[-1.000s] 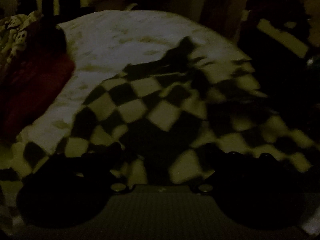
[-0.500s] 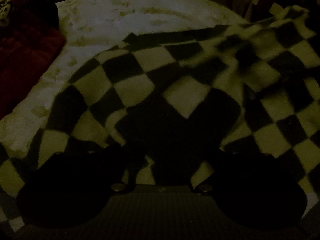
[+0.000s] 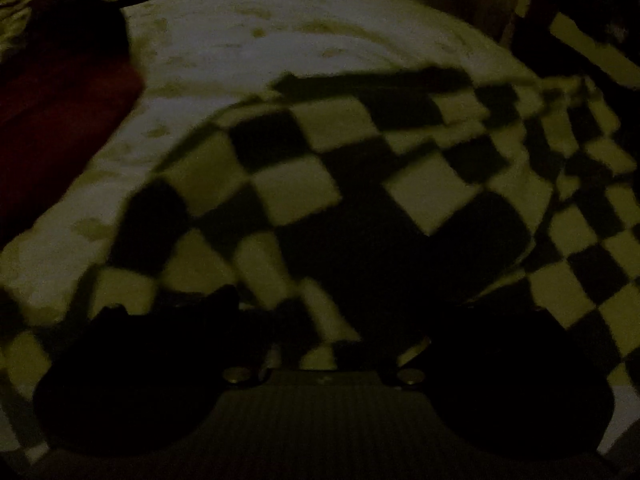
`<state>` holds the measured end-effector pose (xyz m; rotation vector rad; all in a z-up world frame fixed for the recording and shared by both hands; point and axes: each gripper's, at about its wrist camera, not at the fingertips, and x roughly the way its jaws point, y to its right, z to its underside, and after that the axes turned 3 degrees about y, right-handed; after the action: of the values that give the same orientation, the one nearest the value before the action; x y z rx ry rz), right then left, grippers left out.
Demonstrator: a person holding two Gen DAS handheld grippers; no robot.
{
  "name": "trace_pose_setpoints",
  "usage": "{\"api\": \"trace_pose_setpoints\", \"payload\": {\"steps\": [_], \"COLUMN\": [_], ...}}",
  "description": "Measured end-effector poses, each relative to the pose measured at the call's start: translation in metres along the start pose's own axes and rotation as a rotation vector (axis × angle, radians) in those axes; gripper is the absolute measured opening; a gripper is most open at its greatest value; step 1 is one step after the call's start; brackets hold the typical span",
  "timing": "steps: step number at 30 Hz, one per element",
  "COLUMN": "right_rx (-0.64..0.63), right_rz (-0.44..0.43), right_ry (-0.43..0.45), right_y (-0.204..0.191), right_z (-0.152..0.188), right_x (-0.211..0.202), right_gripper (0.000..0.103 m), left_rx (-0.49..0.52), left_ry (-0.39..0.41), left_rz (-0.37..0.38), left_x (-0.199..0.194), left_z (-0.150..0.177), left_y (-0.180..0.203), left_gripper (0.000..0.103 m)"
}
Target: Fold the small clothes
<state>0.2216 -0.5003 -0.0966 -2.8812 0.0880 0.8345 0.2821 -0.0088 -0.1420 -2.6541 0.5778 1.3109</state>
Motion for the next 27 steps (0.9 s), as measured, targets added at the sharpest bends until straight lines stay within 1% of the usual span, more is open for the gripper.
{"api": "trace_pose_setpoints", "payload": {"steps": [1, 3, 4, 5, 6, 7, 8, 9, 10, 11, 12, 13, 14, 15, 16, 17, 18, 19, 20, 21, 23, 25, 26, 27], "right_rx": [-0.037, -0.103, -0.095, -0.066, -0.036, -0.019, -0.023, -0.033, -0.042, -0.048, -0.050, -0.036, -0.008, 0.023, 0.050, 0.066, 0.074, 0.079, 0.080, 0.082, 0.080, 0.075, 0.075, 0.077], "right_rz": [-0.014, -0.053, -0.099, -0.144, -0.173, -0.194, -0.211, -0.227, -0.251, -0.262, -0.262, -0.261, -0.265, -0.267, -0.264, -0.258, -0.257, -0.252, -0.244, -0.242, -0.243, -0.249, -0.248, -0.245], "right_ry": [0.008, 0.025, 0.035, 0.038, 0.039, 0.037, 0.034, 0.033, 0.027, 0.021, 0.017, 0.011, -0.004, -0.014, -0.017, -0.024, -0.037, -0.050, -0.059, -0.067, -0.071, -0.074, -0.075, -0.073], "right_y": [-0.009, -0.026, -0.032, -0.036, -0.040, -0.045, -0.050, -0.057, -0.061, -0.063, -0.064, -0.063, -0.059, -0.054, -0.049, -0.051, -0.049, -0.048, -0.048, -0.047, -0.048, -0.049, -0.049, -0.048], "right_z": [0.002, 0.006, 0.009, 0.012, 0.017, 0.022, 0.027, 0.033, 0.038, 0.042, 0.045, 0.047, 0.050, 0.051, 0.052, 0.054, 0.055, 0.057, 0.060, 0.061, 0.063, 0.062, 0.062, 0.062], "right_x": [-0.005, -0.018, -0.026, -0.033, -0.037, -0.040, -0.044, -0.045, -0.047, -0.049, -0.049, -0.049, -0.048, -0.049, -0.050, -0.044, -0.042, -0.039, -0.036, -0.034, -0.032, -0.030, -0.030, -0.030], "right_gripper": [0.041, 0.045, 0.054, 0.066, 0.071, 0.074, 0.074, 0.074, 0.074, 0.074, 0.074, 0.074, 0.074, 0.074, 0.075, 0.075, 0.075, 0.075, 0.075, 0.075, 0.075, 0.075, 0.075, 0.075], "left_rx": [-0.018, -0.031, -0.035, -0.036, -0.048, -0.061, -0.085, -0.116, -0.144, -0.159, -0.144, -0.115, -0.058, -0.016, 0.016, 0.026, 0.018, -0.013, -0.032, -0.020, 0.040, 0.046, 0.039, 0.032], "left_ry": [0.025, 0.078, 0.095, 0.111, 0.131, 0.140, 0.134, 0.118, 0.098, 0.060, 0.026, -0.008, -0.047, -0.070, -0.076, -0.071, -0.064, -0.067, -0.075, -0.084, -0.095, -0.118, -0.125, -0.130], "left_rz": [0.012, 0.029, 0.044, 0.066, 0.109, 0.161, 0.231, 0.278, 0.310, 0.347, 0.370, 0.380, 0.379, 0.357, 0.327, 0.322, 0.343, 0.390, 0.430, 0.435, 0.410, 0.432, 0.448, 0.451], "left_x": [-0.007, -0.021, -0.025, -0.027, -0.027, -0.024, -0.017, -0.008, 0.000, 0.012, 0.020, 0.029, 0.038, 0.043, 0.048, 0.051, 0.054, 0.057, 0.059, 0.062, 0.064, 0.065, 0.064, 0.063], "left_z": [-0.002, -0.009, -0.014, -0.019, -0.023, -0.028, -0.035, -0.042, -0.047, -0.053, -0.057, -0.058, -0.061, -0.061, -0.061, -0.060, -0.060, -0.059, -0.056, -0.053, -0.048, -0.042, -0.039, -0.037], "left_y": [-0.007, -0.019, -0.023, -0.027, -0.031, -0.035, -0.041, -0.046, -0.051, -0.053, -0.053, -0.053, -0.050, -0.047, -0.047, -0.048, -0.051, -0.055, -0.056, -0.054, -0.048, -0.046, -0.047, -0.048], "left_gripper": [0.094, 0.093, 0.092, 0.091, 0.088, 0.085, 0.078, 0.067, 0.059, 0.045, 0.034, 0.034, 0.034, 0.034, 0.035, 0.036, 0.036, 0.037, 0.042, 0.042, 0.042, 0.040, 0.035, 0.023]}}
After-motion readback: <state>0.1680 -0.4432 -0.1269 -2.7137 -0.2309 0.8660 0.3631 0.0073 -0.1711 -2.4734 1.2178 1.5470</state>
